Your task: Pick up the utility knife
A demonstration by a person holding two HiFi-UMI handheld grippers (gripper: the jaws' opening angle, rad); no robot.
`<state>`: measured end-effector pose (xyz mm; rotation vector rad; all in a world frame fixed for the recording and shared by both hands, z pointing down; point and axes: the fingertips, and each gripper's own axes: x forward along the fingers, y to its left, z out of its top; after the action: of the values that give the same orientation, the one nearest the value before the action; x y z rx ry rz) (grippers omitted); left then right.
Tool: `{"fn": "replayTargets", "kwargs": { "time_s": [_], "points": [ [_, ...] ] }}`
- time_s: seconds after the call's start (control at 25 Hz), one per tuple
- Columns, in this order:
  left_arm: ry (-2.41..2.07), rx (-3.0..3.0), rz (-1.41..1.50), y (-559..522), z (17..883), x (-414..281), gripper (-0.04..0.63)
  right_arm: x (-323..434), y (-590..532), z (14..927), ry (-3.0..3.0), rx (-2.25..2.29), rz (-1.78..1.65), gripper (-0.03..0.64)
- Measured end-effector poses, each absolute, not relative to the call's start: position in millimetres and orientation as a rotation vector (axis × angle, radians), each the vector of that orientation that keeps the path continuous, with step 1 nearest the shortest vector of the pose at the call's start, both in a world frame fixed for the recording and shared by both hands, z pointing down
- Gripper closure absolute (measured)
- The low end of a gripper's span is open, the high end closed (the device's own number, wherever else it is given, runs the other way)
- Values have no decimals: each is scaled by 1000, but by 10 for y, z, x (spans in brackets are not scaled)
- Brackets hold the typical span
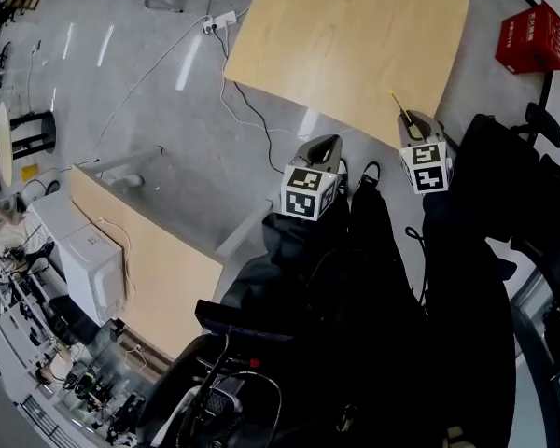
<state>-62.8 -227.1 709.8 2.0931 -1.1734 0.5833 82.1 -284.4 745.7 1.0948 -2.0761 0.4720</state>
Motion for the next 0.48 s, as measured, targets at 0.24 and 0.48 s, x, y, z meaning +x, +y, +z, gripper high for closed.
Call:
{"fn": "replayTargets", "kwargs": {
  "time_s": [0.24,0.48],
  "points": [
    [-1196,2218,502,-2418,6510,-417,595,822,-2748,6711,-2175,1195,353,552],
    [-1219,2346,434,-2492,5975,-264,595,806,-2629,6027,-2239,1260,177,552]
  ]
}}
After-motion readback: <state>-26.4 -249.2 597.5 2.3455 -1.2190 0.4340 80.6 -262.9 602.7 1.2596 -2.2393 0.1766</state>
